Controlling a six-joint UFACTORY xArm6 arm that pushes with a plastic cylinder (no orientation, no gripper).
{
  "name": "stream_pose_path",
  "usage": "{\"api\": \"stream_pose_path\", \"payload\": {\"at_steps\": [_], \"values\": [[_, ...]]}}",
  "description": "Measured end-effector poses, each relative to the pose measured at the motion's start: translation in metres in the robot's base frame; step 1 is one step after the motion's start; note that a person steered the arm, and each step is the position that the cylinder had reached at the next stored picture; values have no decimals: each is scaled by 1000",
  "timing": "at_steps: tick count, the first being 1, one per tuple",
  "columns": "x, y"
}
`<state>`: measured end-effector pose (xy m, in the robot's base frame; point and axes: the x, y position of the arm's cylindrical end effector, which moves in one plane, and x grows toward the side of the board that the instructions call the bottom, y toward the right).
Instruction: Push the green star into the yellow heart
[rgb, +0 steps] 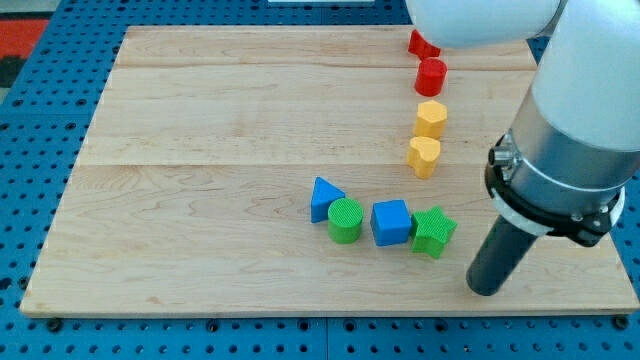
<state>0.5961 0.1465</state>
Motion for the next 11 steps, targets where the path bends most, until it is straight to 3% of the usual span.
{"api": "stream_pose_path", "payload": {"at_steps": [2, 3, 4, 5, 11], "values": [[-49, -35], [-15, -30], [-26, -56], [-63, -60], [-108, -90]]}}
